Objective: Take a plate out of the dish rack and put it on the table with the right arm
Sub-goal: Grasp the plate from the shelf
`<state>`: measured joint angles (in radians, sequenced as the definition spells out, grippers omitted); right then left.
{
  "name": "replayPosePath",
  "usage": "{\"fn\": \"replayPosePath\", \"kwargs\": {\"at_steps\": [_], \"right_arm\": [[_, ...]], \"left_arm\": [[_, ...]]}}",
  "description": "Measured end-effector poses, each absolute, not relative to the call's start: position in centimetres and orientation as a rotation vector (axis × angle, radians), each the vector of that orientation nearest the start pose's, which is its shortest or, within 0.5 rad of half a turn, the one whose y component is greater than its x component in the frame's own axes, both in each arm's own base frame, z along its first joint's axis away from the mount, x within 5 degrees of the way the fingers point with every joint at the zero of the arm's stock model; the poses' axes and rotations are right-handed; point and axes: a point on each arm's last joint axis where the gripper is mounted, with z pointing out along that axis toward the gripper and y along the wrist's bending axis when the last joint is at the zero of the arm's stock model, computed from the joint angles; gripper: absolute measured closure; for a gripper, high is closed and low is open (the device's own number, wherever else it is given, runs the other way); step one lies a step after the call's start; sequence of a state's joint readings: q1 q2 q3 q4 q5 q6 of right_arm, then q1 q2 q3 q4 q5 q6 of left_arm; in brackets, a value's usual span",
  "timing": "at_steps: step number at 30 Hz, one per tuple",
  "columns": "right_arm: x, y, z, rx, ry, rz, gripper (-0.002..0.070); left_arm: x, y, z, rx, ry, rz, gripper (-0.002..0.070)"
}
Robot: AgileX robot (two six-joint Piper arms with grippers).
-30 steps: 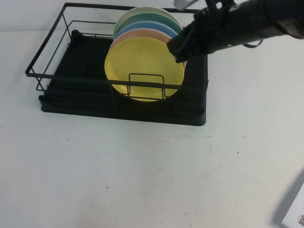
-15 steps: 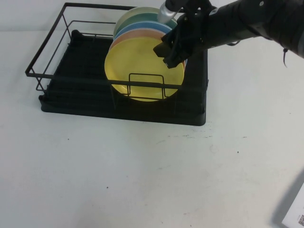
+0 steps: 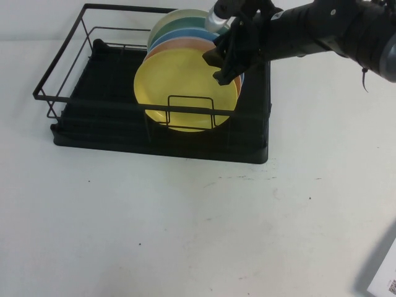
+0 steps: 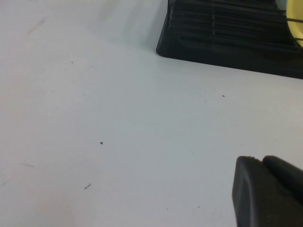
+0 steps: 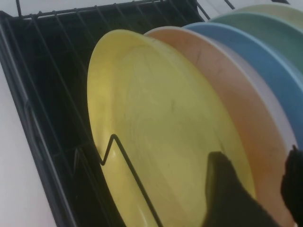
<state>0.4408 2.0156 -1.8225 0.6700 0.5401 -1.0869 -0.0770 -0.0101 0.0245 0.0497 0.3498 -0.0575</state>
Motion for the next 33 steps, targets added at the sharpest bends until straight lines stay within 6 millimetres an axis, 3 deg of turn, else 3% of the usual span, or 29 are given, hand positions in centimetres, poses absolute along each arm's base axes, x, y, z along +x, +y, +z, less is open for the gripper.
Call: {"fn": "replayPosePath", "kwargs": {"at_steps": [14, 33], "right_arm": [[41.8, 24.5, 31.2, -1.159, 1.728, 0.295, 0.0427], [43.5, 24.8, 28.3, -1.129, 1.743, 0.239, 0.0427]], "left_arm": [[5.3, -0.3, 17.4, 0.049, 1.847, -0.046, 0.0679], [5.3, -0.3, 17.4, 0.049, 1.847, -0.046, 0.0679]]}}
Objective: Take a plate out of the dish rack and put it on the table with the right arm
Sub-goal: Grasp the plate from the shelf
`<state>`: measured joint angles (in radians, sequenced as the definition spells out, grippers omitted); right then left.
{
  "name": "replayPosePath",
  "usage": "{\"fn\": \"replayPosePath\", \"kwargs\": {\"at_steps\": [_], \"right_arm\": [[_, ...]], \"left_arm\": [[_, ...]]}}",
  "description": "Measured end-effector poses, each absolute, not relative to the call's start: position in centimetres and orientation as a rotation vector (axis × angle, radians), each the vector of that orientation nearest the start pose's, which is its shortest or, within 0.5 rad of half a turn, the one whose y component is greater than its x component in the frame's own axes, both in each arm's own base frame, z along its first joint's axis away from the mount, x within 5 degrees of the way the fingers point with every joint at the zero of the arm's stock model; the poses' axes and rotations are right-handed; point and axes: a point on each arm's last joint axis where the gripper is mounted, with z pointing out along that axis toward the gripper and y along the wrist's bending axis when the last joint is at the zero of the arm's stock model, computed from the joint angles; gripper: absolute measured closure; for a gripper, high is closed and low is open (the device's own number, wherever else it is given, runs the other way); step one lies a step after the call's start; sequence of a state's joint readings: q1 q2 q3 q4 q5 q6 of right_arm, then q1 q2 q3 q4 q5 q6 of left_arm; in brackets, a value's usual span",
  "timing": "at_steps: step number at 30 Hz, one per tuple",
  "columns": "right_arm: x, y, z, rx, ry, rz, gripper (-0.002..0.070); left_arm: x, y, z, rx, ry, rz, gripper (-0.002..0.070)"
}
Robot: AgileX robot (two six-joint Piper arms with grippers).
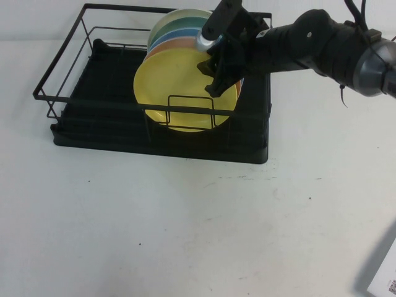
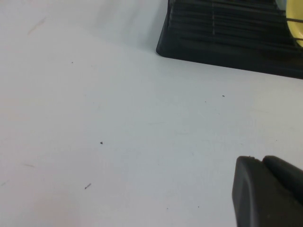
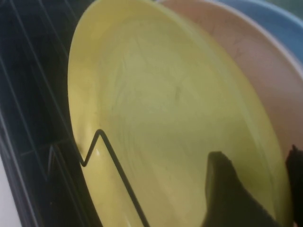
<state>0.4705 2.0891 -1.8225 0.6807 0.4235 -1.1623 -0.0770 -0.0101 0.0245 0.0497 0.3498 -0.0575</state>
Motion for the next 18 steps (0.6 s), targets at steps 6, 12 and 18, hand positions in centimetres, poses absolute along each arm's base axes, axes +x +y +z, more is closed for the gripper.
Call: {"fn": "replayPosePath", "kwargs": {"at_steps": [6, 12, 18], "right_arm": [[43.76, 24.85, 27.75, -1.126, 1.749, 0.234, 0.0446], [43.84, 24.84, 27.72, -1.122, 1.746, 0.229, 0.0572], [43.75, 24.82, 27.83, -1.139, 1.74, 0.222, 0.0593]], "left_arm": [[5.32, -0.25, 17.4, 0.049, 1.847, -0.046, 0.0679], [5.32, -0.25, 17.4, 0.049, 1.847, -0.046, 0.0679], [5.32, -0.25, 17.4, 0.049, 1.847, -0.046, 0.0679]]}}
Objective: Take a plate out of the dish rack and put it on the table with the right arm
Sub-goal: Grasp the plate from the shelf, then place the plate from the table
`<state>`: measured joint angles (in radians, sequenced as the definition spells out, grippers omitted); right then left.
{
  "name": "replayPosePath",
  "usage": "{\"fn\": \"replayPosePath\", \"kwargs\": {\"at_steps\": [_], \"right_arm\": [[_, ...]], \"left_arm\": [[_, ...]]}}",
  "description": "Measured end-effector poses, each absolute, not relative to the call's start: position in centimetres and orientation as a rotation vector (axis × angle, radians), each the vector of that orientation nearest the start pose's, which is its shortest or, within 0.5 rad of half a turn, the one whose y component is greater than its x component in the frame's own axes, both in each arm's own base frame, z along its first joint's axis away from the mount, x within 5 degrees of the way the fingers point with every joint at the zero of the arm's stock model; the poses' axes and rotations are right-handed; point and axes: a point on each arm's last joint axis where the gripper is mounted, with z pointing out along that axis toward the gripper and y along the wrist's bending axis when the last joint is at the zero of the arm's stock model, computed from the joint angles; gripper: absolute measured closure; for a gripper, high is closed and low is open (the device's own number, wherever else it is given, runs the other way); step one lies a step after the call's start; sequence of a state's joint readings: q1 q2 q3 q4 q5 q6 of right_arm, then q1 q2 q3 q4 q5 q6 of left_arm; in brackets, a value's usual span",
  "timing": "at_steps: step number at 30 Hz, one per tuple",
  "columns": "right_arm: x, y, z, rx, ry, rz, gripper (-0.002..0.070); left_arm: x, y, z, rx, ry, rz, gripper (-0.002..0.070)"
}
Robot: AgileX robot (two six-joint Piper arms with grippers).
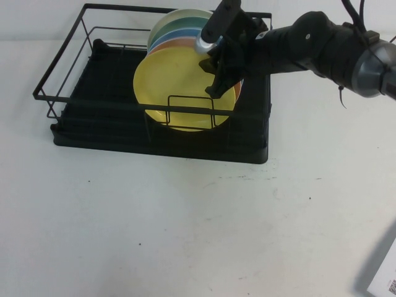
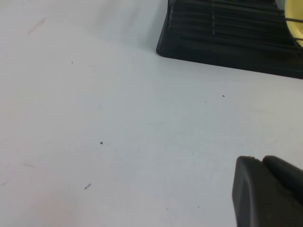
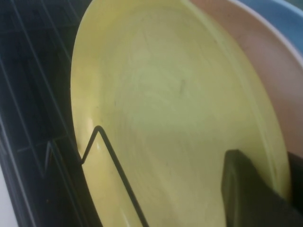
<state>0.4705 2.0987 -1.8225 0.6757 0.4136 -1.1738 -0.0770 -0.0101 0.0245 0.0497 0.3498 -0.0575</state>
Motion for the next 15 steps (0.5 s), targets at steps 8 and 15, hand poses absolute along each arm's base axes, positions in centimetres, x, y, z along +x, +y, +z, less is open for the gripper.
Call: {"fn": "replayPosePath", "kwargs": {"at_steps": [8, 15], "right_arm": [[42.3, 24.2, 31.8, -1.128, 1.67, 0.215, 0.0594], [38.5, 22.7, 38.9, -1.066, 1.597, 0.28, 0.0602]], "left_arm": [[5.3, -0.3, 17.4, 0.049, 1.847, -0.046, 0.0679], [5.3, -0.3, 17.4, 0.049, 1.847, -0.046, 0.0679]]}}
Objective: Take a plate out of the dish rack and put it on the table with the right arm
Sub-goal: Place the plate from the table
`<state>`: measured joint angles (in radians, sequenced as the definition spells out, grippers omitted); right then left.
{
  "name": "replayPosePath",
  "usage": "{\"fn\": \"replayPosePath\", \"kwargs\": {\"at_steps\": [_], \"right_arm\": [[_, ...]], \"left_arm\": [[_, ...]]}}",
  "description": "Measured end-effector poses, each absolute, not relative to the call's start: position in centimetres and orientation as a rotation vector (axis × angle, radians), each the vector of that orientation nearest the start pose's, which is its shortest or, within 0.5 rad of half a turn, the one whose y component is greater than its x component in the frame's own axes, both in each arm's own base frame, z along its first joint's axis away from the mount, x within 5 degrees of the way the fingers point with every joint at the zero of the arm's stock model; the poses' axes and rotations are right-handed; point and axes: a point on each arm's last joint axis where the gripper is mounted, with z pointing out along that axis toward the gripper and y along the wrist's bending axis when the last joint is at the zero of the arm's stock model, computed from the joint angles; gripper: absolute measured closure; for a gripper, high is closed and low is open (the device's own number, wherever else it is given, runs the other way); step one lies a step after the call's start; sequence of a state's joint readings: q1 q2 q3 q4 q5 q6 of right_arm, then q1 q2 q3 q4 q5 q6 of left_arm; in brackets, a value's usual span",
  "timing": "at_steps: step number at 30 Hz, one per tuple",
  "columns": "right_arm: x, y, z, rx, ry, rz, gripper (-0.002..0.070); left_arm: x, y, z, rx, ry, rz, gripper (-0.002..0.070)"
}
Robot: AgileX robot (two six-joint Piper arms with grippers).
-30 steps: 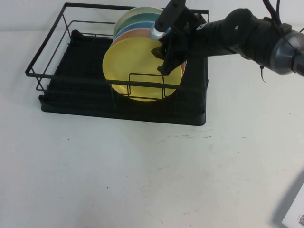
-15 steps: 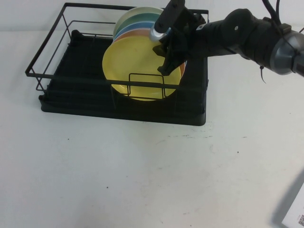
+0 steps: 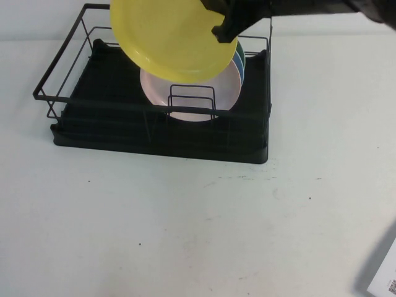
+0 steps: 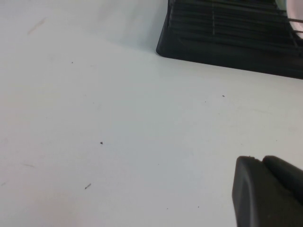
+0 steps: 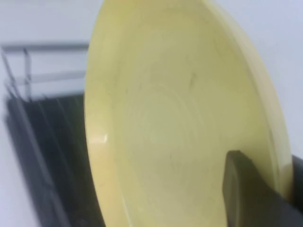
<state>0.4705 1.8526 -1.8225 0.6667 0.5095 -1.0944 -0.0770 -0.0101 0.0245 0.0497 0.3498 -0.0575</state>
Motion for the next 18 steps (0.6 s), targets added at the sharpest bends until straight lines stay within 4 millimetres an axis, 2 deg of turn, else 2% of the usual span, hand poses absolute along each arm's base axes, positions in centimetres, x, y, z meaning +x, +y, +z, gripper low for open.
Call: {"fn": "replayPosePath", "kwargs": {"at_steps": [5, 9, 13, 18], "right_arm": [[34.9, 21.3, 42.8, -0.985, 1.685, 0.426, 0.0602], [32.4, 20.6, 43.4, -0.948, 1.882, 0.587, 0.0602], [31.0, 20.5, 41.6, -0.919, 2.138, 0.726, 0.0602], [30.6, 20.5, 36.0, -0.803, 2.411, 0.813, 0.0602]], "left_arm": [[5.3, -0.3, 17.4, 0.049, 1.847, -0.046, 0.0679], [5.3, -0.3, 17.4, 0.049, 1.847, -0.046, 0.0679], [5.3, -0.3, 17.4, 0.049, 1.847, -0.046, 0.0679], [5.3, -0.3, 17.4, 0.049, 1.847, -0.046, 0.0679]]}}
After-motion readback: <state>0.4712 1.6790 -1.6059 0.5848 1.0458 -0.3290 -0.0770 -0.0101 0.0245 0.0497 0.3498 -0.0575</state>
